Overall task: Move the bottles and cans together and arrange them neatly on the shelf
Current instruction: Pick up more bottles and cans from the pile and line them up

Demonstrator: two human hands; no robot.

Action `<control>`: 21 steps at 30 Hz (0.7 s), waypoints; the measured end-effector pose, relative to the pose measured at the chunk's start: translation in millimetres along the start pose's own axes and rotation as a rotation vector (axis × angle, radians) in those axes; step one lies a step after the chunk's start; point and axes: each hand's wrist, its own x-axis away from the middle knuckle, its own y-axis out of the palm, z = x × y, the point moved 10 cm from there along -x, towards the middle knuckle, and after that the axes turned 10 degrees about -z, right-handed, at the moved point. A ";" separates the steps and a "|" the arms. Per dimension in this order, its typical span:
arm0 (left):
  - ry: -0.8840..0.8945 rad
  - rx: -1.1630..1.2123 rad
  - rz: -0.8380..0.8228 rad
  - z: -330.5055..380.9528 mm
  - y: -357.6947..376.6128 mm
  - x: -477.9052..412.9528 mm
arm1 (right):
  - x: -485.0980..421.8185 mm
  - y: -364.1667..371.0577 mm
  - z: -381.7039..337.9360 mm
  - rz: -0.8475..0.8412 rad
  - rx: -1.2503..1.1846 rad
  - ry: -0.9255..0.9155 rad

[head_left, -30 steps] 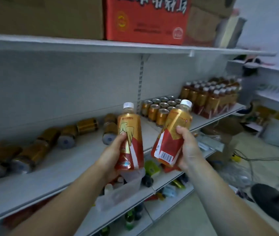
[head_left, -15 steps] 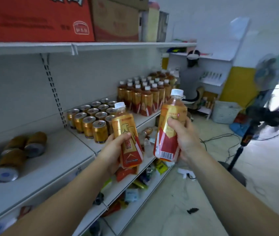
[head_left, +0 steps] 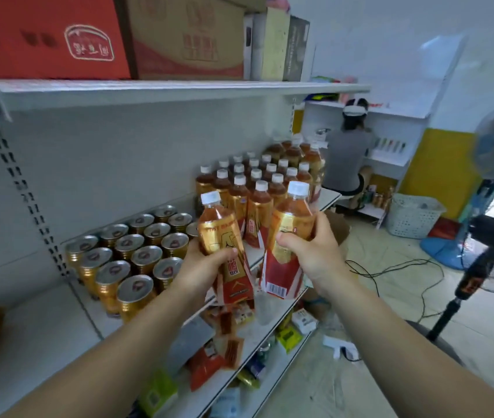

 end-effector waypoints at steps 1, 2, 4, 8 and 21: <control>0.016 -0.013 0.013 3.5 -0.5 -9.2 | -12.6 -0.2 1.4 -0.020 0.009 -0.006; 0.035 -0.028 0.030 6.6 -1.0 -16.9 | -24.6 -0.4 3.3 -0.035 0.016 -0.011; 0.076 -0.064 0.066 12.2 -1.7 -31.8 | -48.6 -1.6 8.1 -0.058 0.032 -0.027; 0.090 -0.182 0.098 22.7 0.7 -64.0 | -96.9 -6.2 20.7 -0.107 0.074 -0.042; 0.050 -0.554 0.410 57.9 -28.3 -137.4 | -158.3 12.3 74.1 -0.450 0.195 -0.119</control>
